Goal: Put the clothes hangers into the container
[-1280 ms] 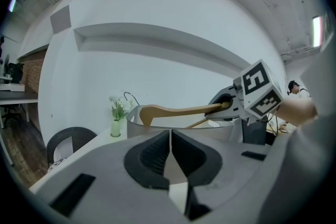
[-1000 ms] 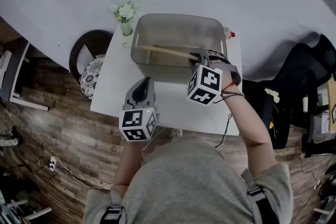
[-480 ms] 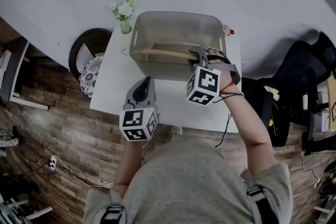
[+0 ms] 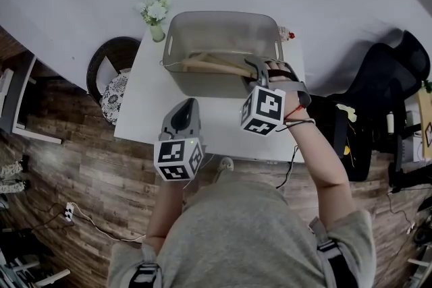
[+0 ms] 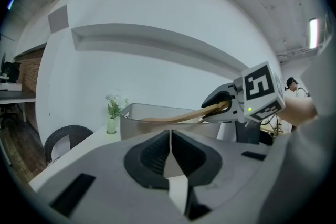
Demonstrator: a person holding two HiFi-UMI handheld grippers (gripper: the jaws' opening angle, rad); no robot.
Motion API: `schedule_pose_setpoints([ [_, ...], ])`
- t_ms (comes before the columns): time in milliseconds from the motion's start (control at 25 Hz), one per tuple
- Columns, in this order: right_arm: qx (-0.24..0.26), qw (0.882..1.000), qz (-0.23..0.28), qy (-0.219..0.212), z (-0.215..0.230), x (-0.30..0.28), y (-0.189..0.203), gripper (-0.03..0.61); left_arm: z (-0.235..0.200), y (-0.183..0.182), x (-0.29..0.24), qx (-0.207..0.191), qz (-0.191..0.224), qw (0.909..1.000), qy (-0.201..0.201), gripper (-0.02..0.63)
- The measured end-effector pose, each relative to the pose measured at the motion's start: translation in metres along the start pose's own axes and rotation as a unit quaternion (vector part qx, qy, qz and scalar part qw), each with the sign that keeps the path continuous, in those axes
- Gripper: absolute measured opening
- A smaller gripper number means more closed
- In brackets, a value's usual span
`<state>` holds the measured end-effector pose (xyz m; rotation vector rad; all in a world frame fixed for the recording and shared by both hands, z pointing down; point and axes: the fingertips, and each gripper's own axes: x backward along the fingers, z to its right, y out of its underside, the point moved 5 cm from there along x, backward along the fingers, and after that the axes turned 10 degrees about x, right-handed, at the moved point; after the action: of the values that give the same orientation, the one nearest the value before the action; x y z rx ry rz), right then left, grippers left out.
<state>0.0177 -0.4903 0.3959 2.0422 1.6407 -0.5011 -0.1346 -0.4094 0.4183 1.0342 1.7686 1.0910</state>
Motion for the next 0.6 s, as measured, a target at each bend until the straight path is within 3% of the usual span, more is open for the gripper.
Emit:
schedule_pose_setpoints([
  [160, -0.004, 1.0, 0.0, 0.013, -0.002, 0.012, -0.003, 0.167, 0.005, 0.0, 0.009, -0.004, 0.001, 1.0, 0.004, 0.015],
  [600, -0.026, 0.998, -0.004, 0.064, -0.014, 0.056, -0.002, 0.139, 0.018, 0.006, 0.041, -0.004, 0.005, 0.9999, 0.011, 0.015],
])
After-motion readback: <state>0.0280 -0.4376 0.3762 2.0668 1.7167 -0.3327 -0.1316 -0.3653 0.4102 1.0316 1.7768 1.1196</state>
